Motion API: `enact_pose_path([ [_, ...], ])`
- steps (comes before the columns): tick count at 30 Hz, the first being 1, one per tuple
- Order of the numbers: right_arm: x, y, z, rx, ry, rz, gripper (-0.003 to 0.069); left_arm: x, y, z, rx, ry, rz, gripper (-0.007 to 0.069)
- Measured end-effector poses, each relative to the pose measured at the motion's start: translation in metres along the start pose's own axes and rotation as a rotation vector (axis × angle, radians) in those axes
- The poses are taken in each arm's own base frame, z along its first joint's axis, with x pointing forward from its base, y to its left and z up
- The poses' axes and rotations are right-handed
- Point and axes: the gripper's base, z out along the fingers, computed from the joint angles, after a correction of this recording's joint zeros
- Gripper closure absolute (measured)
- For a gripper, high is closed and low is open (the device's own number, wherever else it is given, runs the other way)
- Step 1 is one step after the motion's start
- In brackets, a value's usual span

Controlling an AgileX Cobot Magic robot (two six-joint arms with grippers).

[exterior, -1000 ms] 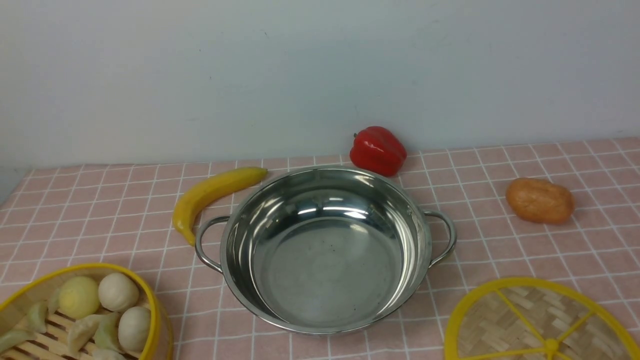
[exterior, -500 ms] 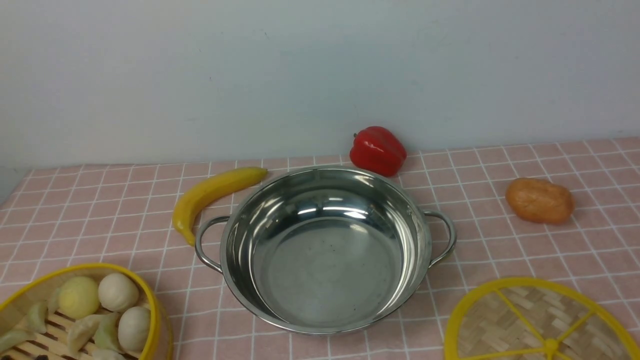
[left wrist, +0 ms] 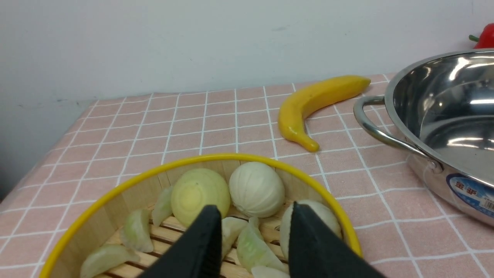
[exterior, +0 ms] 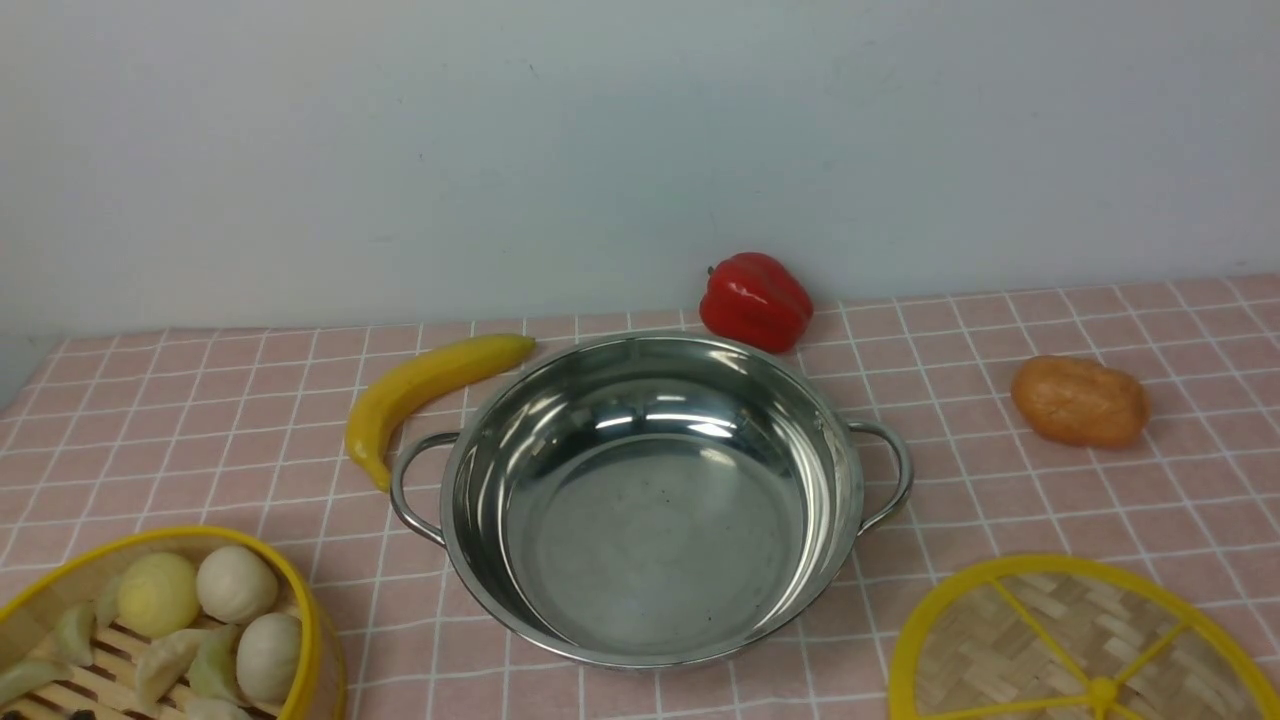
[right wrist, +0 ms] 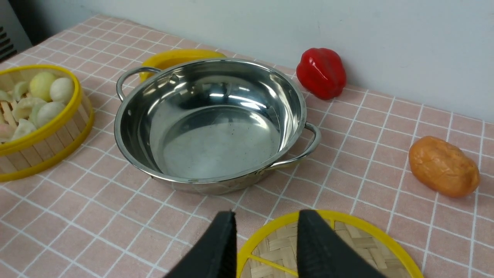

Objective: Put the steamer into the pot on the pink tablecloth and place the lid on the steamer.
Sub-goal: 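Grasp the rim of the steamer basket holding the buns with the left gripper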

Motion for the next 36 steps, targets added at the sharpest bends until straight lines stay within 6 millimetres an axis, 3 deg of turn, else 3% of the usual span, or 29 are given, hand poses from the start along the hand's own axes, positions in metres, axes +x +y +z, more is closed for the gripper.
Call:
enact_pose_path([
  [6, -0.001, 0.002, 0.0, -0.022, -0.007, 0.012, 0.0416, -0.001, 0.0, 0.0, 0.005, -0.012, -0.021, 0.0382],
  [10, -0.001, 0.003, 0.0, -0.034, -0.01, 0.015, 0.0416, -0.013, -0.004, -0.001, 0.059, -0.141, -0.268, 0.0382],
  [11, -0.001, 0.003, 0.0, -0.034, -0.01, 0.015, 0.0416, -0.023, -0.003, -0.003, 0.084, -0.251, -0.418, 0.0382],
  [14, -0.001, 0.003, 0.0, -0.034, -0.01, 0.015, 0.0416, -0.037, 0.002, -0.008, 0.101, -0.413, -0.593, 0.0382],
  [17, -0.001, 0.003, 0.0, -0.034, -0.011, 0.015, 0.0416, -0.05, 0.004, -0.014, 0.111, -0.463, -0.612, 0.0382],
  [20, -0.001, 0.003, 0.0, -0.034, -0.011, 0.015, 0.0416, -0.075, 0.004, -0.023, 0.116, -0.458, -0.524, 0.0382],
  [21, -0.001, 0.003, 0.0, -0.035, -0.011, 0.015, 0.0416, -0.1, 0.003, -0.028, 0.106, -0.384, -0.392, 0.0382],
  [23, -0.001, 0.003, 0.0, -0.036, -0.012, 0.016, 0.0416, -0.115, 0.003, -0.03, 0.097, -0.297, -0.3, 0.0382],
  [24, -0.001, 0.003, 0.0, -0.036, -0.012, 0.016, 0.0416, -0.133, 0.004, -0.031, 0.088, -0.137, -0.188, 0.0382],
  [26, -0.001, 0.003, 0.0, -0.036, -0.012, 0.016, 0.0416, -0.139, 0.004, -0.027, 0.088, 0.02, -0.112, 0.0382],
  [27, -0.001, 0.003, 0.0, -0.036, -0.012, 0.016, 0.0416, -0.147, 0.004, -0.023, 0.099, 0.194, -0.034, 0.0382],
  [31, -0.001, 0.003, 0.0, -0.036, -0.012, 0.016, 0.0416, -0.154, 0.004, 0.002, 0.19, 0.664, 0.146, 0.0382],
  [33, -0.001, 0.003, 0.0, -0.036, -0.012, 0.016, 0.0416, -0.153, 0.003, 0.01, 0.212, 0.722, 0.185, 0.0382],
  [34, -0.001, 0.003, 0.0, -0.036, -0.012, 0.016, 0.0416, -0.148, 0.002, 0.029, 0.259, 0.823, 0.243, 0.0382],
  [36, -0.001, 0.003, 0.0, -0.033, -0.011, 0.015, 0.0416, -0.143, 0.0, 0.041, 0.306, 0.878, 0.284, 0.0382],
])
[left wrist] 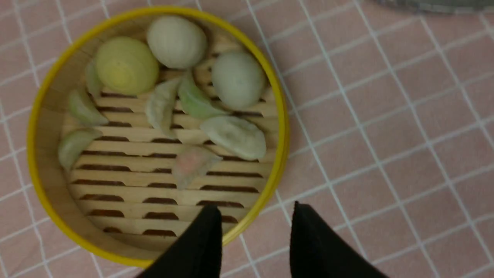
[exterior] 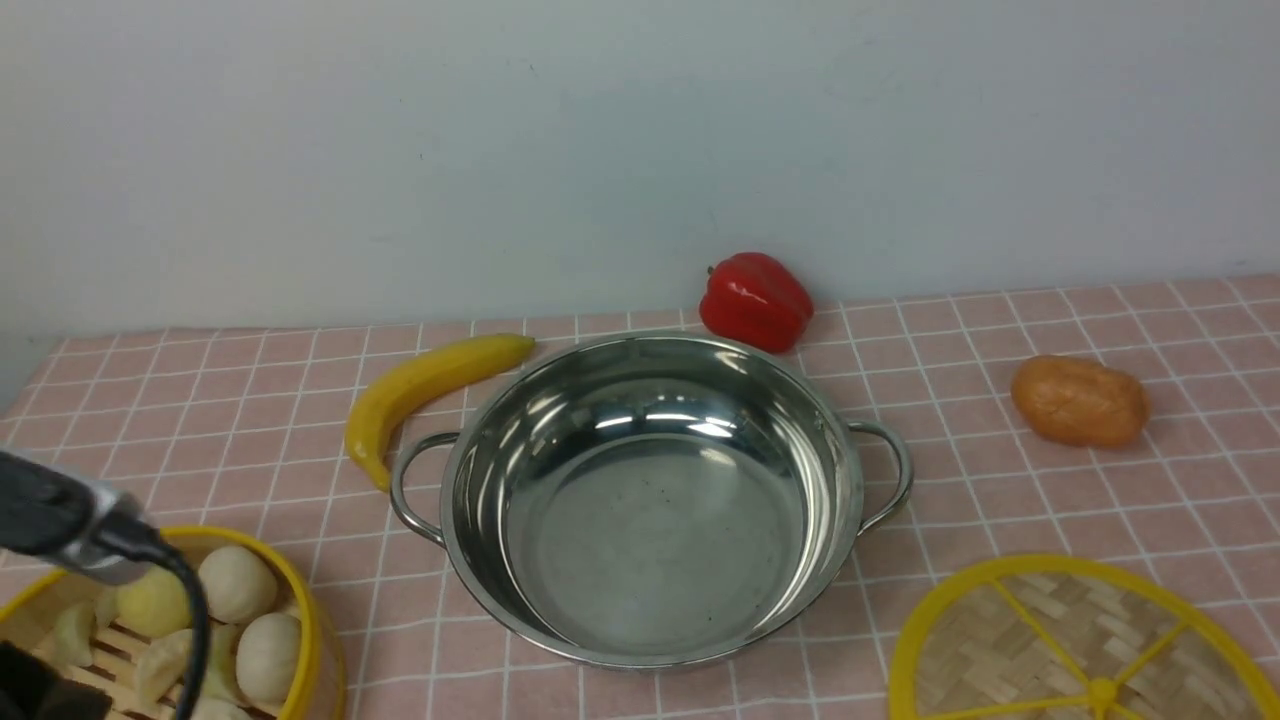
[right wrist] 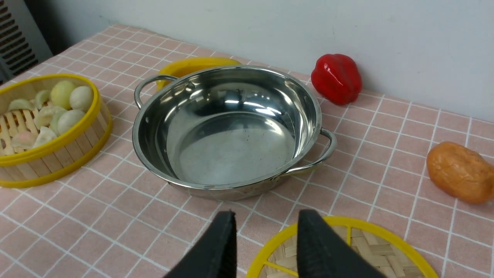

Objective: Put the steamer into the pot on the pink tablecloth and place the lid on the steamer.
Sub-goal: 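Grasp the rim of the steamer basket holding the buns with the left gripper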

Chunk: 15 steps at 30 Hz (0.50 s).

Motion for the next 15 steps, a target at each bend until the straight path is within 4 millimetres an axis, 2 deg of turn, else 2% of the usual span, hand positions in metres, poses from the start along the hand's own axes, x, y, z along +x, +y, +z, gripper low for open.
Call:
enact_pose_path([
  [4, 0.0, 0.0, 0.0, 0.001, 0.0, 0.0, 0.0416, -0.012, 0.004, 0.035, 0.107, 0.136, 0.139, 0.0382],
  [10, 0.0, 0.0, 0.0, -0.009, 0.002, -0.005, 0.0416, -0.002, 0.001, 0.081, 0.222, 0.346, 0.231, 0.0382],
  [15, 0.001, 0.002, -0.001, -0.05, 0.01, -0.026, 0.0416, 0.002, 0.0, 0.092, 0.203, 0.436, 0.294, 0.0382],
])
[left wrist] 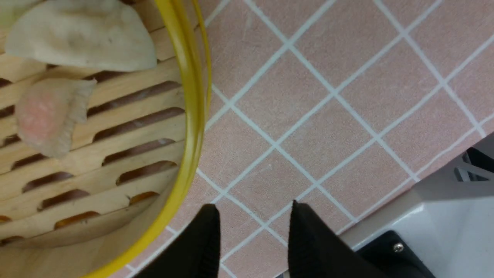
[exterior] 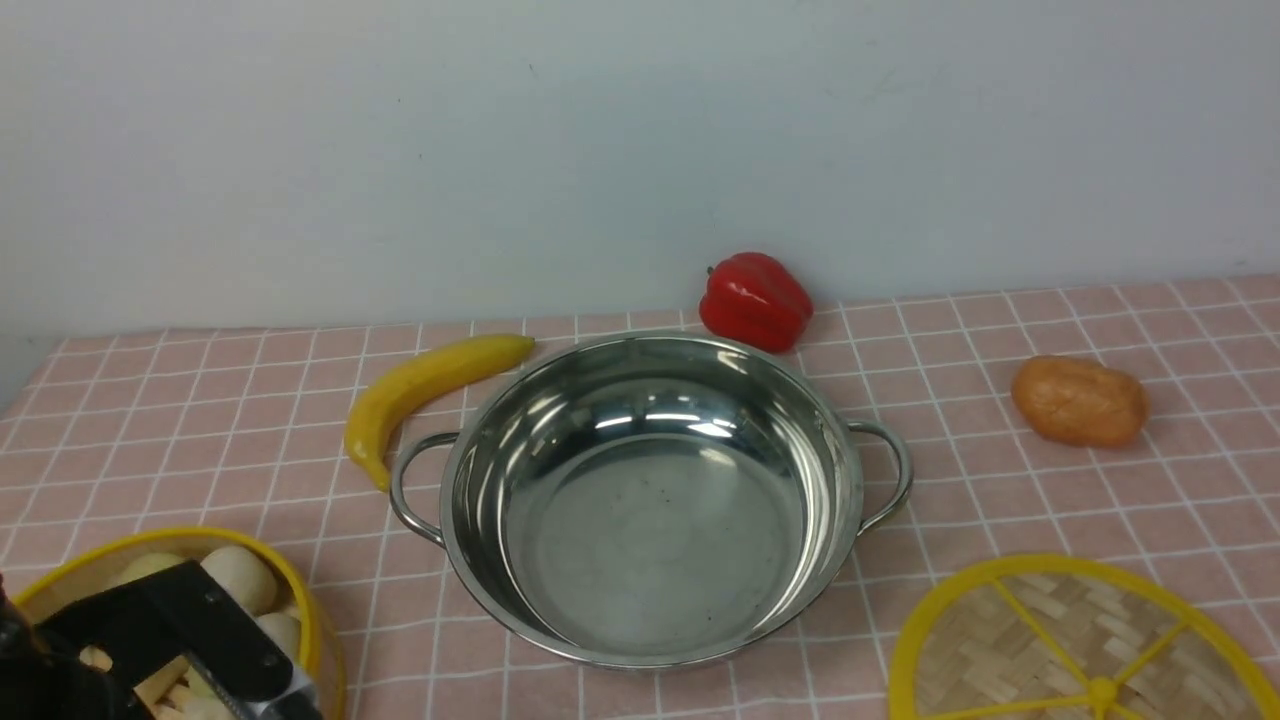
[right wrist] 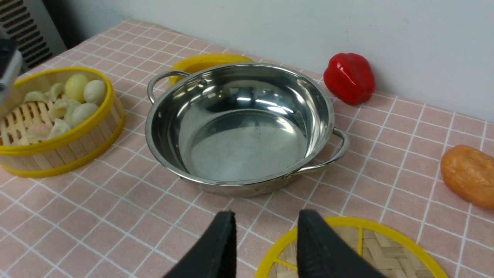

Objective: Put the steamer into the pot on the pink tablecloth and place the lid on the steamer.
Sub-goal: 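Grasp the rim of the steamer basket holding the buns with the left gripper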

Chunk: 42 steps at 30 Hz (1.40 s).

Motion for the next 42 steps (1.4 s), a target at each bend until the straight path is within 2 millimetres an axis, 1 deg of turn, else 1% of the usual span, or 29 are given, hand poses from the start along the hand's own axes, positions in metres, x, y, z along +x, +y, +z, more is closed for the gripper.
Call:
enact_pose_path([
  [5, 0.001, 0.001, -0.001, -0.026, 0.006, -0.016, 0.0416, -0.003, 0.004, 0.006, 0.006, 0.036, -0.014, 0.0343],
  [8, 0.001, 0.001, -0.001, -0.031, 0.007, -0.018, 0.0416, -0.012, 0.009, 0.014, 0.01, 0.024, -0.023, 0.0291],
  [10, 0.001, 0.001, -0.001, -0.031, 0.007, -0.018, 0.0416, -0.02, 0.015, 0.024, 0.01, 0.013, -0.029, 0.0251],
  [12, 0.001, 0.001, -0.001, -0.032, 0.009, -0.018, 0.0416, -0.025, 0.019, 0.03, 0.01, 0.014, -0.034, 0.0228],
  [17, 0.001, 0.001, -0.001, -0.033, 0.011, -0.018, 0.0416, -0.031, 0.025, 0.047, 0.035, 0.077, -0.032, 0.0225],
  [21, 0.002, 0.002, -0.001, -0.035, 0.02, -0.018, 0.0416, -0.032, 0.029, 0.053, 0.029, 0.115, -0.041, 0.0262],
  [24, 0.002, 0.002, -0.001, -0.037, 0.025, -0.018, 0.0416, -0.033, 0.031, 0.057, 0.015, 0.123, -0.059, 0.0335],
  [26, 0.003, 0.002, -0.001, -0.038, 0.028, -0.018, 0.0416, -0.034, 0.032, 0.06, 0.018, 0.131, -0.068, 0.0409],
  [28, 0.003, 0.002, -0.001, -0.038, 0.028, -0.018, 0.0416, -0.035, 0.033, 0.065, 0.031, 0.15, -0.075, 0.0508],
  [29, 0.003, 0.002, -0.001, -0.038, 0.028, -0.018, 0.0416, -0.035, 0.033, 0.066, 0.033, 0.152, -0.076, 0.0508],
  [30, 0.003, 0.002, -0.001, -0.038, 0.028, -0.018, 0.0416, -0.037, 0.034, 0.069, 0.037, 0.17, -0.056, 0.0564],
  [33, 0.003, 0.002, -0.001, -0.038, 0.028, -0.018, 0.0416, -0.038, 0.035, 0.068, 0.032, 0.175, -0.05, 0.0568],
  [36, 0.003, 0.002, -0.001, -0.039, 0.029, -0.019, 0.0416, -0.043, 0.041, 0.058, -0.005, 0.156, -0.049, 0.0586],
  [39, 0.003, 0.002, -0.001, -0.04, 0.032, -0.019, 0.0416, -0.044, 0.044, 0.025, -0.075, 0.103, -0.056, 0.0579],
  [40, 0.003, 0.002, -0.001, -0.04, 0.032, -0.019, 0.0416, -0.043, 0.045, 0.007, -0.1, 0.081, -0.052, 0.0573],
  [41, 0.003, 0.002, -0.001, -0.04, 0.034, -0.019, 0.0416, -0.043, 0.045, -0.005, -0.121, 0.061, -0.048, 0.0573],
  [42, 0.003, 0.002, -0.001, -0.04, 0.034, -0.019, 0.0416, -0.043, 0.045, -0.008, -0.127, 0.056, -0.047, 0.0573],
])
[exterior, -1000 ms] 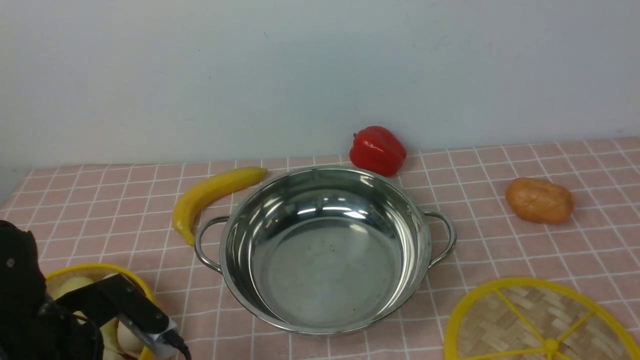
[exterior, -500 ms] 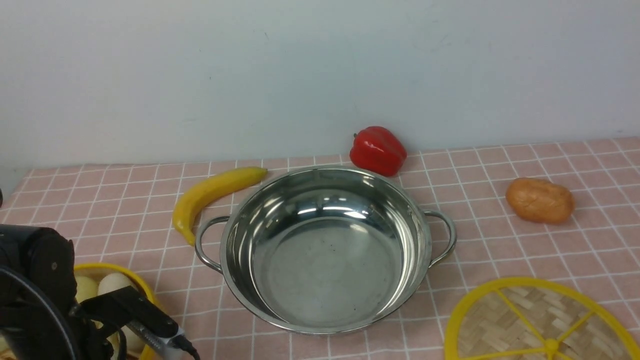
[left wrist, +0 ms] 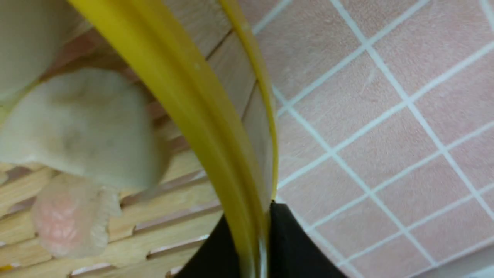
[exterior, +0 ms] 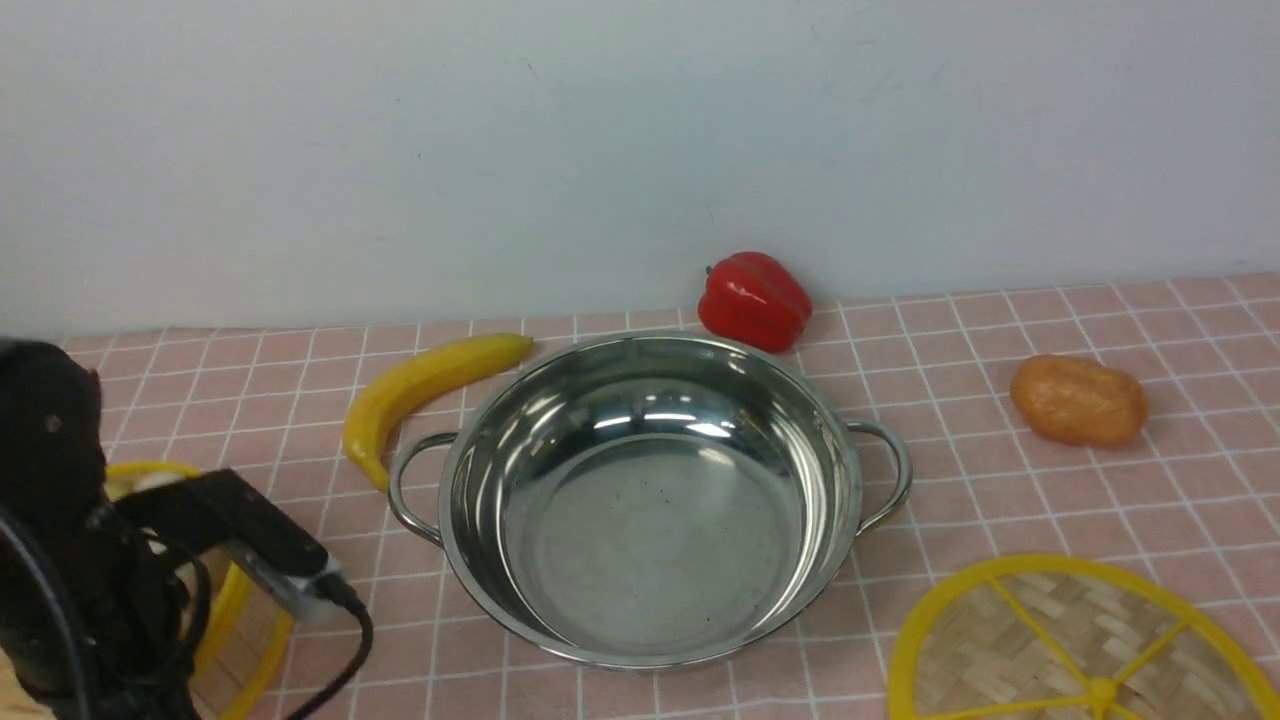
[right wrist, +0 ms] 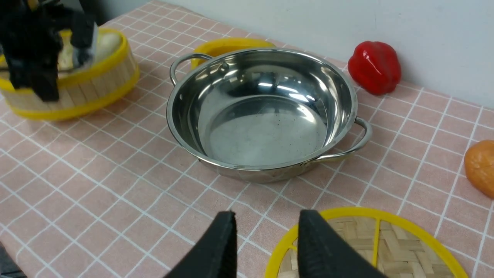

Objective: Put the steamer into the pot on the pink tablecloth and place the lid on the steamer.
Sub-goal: 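Place the bamboo steamer basket with dumplings into the steel pot with the left gripper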

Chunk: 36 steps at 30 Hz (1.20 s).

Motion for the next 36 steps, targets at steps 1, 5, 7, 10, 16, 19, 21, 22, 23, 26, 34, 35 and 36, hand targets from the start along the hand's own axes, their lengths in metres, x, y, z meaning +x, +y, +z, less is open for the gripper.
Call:
enact_pose_path([
  [1, 0.0, 0.0, 0.0, 0.0, 0.001, 0.0, 0.0416, 0.002, 0.005, -0.027, -0.055, -0.055, 0.011, 0.0574],
  [5, 0.0, 0.0, 0.0, 0.0, 0.001, 0.0, 0.0416, -0.005, 0.014, -0.073, -0.152, -0.176, 0.056, 0.0574],
  [7, 0.0, 0.0, 0.0, 0.0, 0.001, 0.0, 0.0416, -0.014, 0.013, -0.091, -0.172, -0.239, 0.099, 0.0574],
  [10, 0.0, 0.0, 0.0, 0.0, 0.001, 0.0, 0.0416, -0.033, -0.003, -0.112, -0.163, -0.333, 0.204, 0.0574],
  [16, 0.0, 0.0, 0.0, 0.0, 0.0, 0.0, 0.0416, -0.089, -0.061, -0.12, -0.095, -0.383, 0.475, 0.0574],
  [19, 0.0, 0.0, 0.0, 0.0, 0.0, 0.0, 0.0416, -0.116, -0.093, -0.108, -0.066, -0.337, 0.603, 0.0574],
  [21, 0.0, 0.0, 0.0, 0.0, 0.0, 0.0, 0.0416, -0.13, -0.111, -0.101, -0.065, -0.309, 0.668, 0.0574],
  [22, 0.0, 0.0, 0.0, 0.0, 0.0, 0.0, 0.0416, -0.136, -0.117, -0.098, -0.066, -0.296, 0.692, 0.0574],
  [23, 0.0, 0.0, 0.0, 0.0, 0.0, 0.0, 0.0416, -0.146, -0.127, -0.09, -0.07, -0.272, 0.727, 0.0574],
  [26, 0.0, 0.0, 0.0, 0.0, 0.0, 0.0, 0.0416, -0.156, -0.136, -0.081, -0.076, -0.249, 0.759, 0.0574],
  [34, 0.0, 0.0, 0.0, 0.0, 0.0, 0.0, 0.0416, -0.187, -0.148, -0.031, -0.054, -0.143, 0.778, 0.0574],
  [35, 0.0, 0.0, 0.0, 0.0, 0.0, 0.0, 0.0416, -0.187, -0.148, -0.03, -0.054, -0.143, 0.779, 0.0574],
  [36, 0.0, 0.0, 0.0, 0.0, 0.0, 0.0, 0.0416, -0.191, -0.148, -0.026, -0.058, -0.152, 0.78, 0.0574],
])
